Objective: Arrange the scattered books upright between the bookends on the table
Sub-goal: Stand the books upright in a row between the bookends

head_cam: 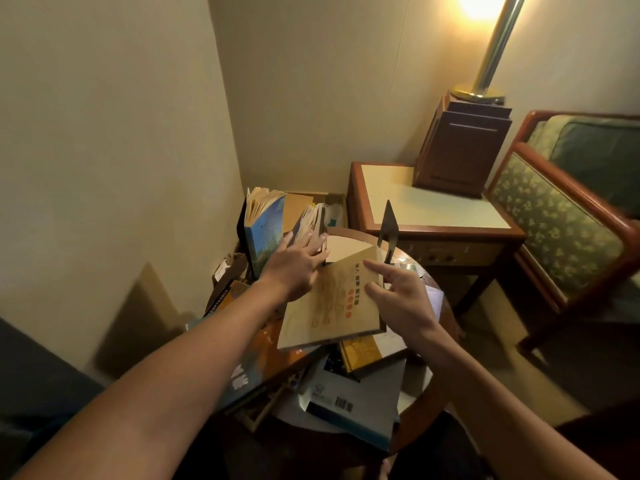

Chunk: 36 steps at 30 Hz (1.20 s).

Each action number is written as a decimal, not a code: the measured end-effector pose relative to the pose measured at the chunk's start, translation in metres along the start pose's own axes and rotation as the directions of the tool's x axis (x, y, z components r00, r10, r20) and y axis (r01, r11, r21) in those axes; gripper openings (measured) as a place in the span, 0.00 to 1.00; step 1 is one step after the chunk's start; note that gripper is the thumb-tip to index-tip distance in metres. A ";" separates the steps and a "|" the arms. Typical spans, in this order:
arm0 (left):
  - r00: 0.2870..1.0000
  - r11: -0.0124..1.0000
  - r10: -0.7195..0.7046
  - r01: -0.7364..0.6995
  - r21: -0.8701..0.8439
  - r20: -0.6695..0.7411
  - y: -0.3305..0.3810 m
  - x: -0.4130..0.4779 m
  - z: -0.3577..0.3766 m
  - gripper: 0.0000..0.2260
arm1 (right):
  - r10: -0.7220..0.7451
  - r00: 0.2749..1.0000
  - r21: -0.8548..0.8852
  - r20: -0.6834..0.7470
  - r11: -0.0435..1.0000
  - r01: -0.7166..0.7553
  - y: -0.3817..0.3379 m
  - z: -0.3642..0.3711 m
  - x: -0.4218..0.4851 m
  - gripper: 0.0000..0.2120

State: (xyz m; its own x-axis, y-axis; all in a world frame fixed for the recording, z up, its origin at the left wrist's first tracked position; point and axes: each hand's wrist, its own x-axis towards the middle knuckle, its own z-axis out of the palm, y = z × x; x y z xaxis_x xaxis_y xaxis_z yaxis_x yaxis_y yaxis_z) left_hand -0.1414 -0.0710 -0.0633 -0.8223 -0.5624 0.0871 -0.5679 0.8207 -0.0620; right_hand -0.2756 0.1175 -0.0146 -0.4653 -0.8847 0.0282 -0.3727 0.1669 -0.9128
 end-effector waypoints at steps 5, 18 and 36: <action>0.998 0.998 -0.057 0.056 -0.022 -0.038 -0.034 -0.003 0.000 0.26 | -0.051 0.999 -0.029 -0.010 0.998 0.050 -0.013 0.006 0.020 0.22; 0.966 0.962 -0.250 0.241 -0.126 -0.069 -0.109 -0.023 -0.004 0.34 | -0.186 0.979 -0.299 -0.086 0.942 0.153 -0.061 0.057 0.120 0.20; 0.938 0.954 -0.216 0.144 -0.264 -0.271 -0.129 -0.020 0.015 0.34 | 0.097 0.957 -0.284 0.273 0.959 -0.016 -0.046 0.145 0.197 0.26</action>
State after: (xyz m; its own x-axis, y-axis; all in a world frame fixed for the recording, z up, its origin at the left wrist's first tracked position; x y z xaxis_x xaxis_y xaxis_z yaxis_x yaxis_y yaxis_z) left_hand -0.0523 -0.1672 -0.0722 -0.6383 -0.6778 0.3649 -0.6503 0.7284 0.2156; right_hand -0.2339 -0.1272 -0.0263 -0.2621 -0.9495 -0.1725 -0.5780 0.2976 -0.7599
